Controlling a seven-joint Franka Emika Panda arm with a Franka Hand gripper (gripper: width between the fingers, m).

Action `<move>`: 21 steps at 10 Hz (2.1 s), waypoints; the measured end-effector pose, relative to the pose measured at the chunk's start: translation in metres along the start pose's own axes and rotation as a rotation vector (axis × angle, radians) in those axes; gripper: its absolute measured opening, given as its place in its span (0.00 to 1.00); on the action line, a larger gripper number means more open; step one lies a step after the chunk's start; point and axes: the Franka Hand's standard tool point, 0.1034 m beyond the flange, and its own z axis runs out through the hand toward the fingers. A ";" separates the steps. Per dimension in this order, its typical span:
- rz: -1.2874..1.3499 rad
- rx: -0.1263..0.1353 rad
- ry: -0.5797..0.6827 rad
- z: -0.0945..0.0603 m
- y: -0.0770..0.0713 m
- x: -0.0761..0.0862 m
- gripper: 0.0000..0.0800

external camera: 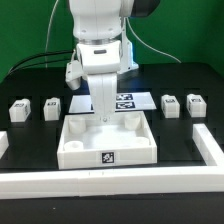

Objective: Assemble one leg

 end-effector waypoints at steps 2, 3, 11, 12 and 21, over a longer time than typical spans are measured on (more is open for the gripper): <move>0.005 0.011 0.005 0.007 0.000 -0.001 0.81; 0.005 0.014 0.005 0.008 -0.001 -0.001 0.81; 0.020 0.013 0.006 0.010 0.000 -0.002 0.10; 0.020 0.013 0.006 0.010 0.000 -0.002 0.09; 0.044 0.001 0.011 0.009 0.014 0.017 0.09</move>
Offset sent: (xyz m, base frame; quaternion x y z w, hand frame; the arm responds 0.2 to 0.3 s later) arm 0.0020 0.0023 -0.0064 0.0100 -0.0085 -0.0244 0.9996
